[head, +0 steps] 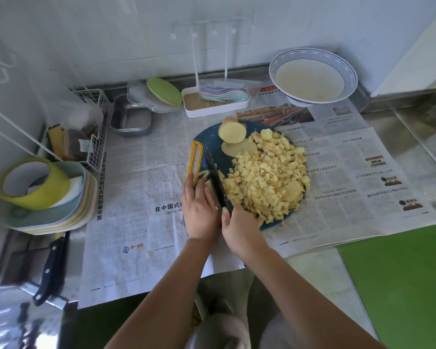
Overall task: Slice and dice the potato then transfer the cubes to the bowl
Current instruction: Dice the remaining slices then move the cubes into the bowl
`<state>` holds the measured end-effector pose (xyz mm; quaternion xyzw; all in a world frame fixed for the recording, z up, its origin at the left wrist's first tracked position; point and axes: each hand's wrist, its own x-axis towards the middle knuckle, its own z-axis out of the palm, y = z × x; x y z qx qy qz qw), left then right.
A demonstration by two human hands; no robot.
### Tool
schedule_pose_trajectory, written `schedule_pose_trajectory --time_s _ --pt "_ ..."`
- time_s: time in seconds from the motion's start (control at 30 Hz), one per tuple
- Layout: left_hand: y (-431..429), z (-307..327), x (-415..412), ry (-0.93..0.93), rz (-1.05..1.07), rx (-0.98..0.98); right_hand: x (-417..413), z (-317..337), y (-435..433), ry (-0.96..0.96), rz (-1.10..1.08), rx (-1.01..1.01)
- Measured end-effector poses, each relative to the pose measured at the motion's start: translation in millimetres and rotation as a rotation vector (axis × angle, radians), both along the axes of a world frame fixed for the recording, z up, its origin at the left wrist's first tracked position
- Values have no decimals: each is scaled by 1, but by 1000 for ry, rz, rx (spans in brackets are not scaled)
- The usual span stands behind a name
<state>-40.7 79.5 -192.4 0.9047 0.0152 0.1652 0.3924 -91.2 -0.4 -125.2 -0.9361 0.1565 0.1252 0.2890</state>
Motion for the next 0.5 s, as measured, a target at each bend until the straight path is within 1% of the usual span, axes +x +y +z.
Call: schedule_pose_trajectory --time_s 0.1,0.2,0.27,0.37,0.5 --pt "6 2 2 24 -73 -20 -7 -1 -3 -15 60 -69" --pt "9 5 7 36 -121 -49 -12 1 -9 -1 89 -24" --pt "8 7 7 17 -115 -37 -15 0 -14 -18 92 -35" --pt "6 9 5 19 -98 -18 -23 1 -8 -36 102 -124" --pt "6 9 6 -4 -93 -6 -10 5 9 24 49 -98"
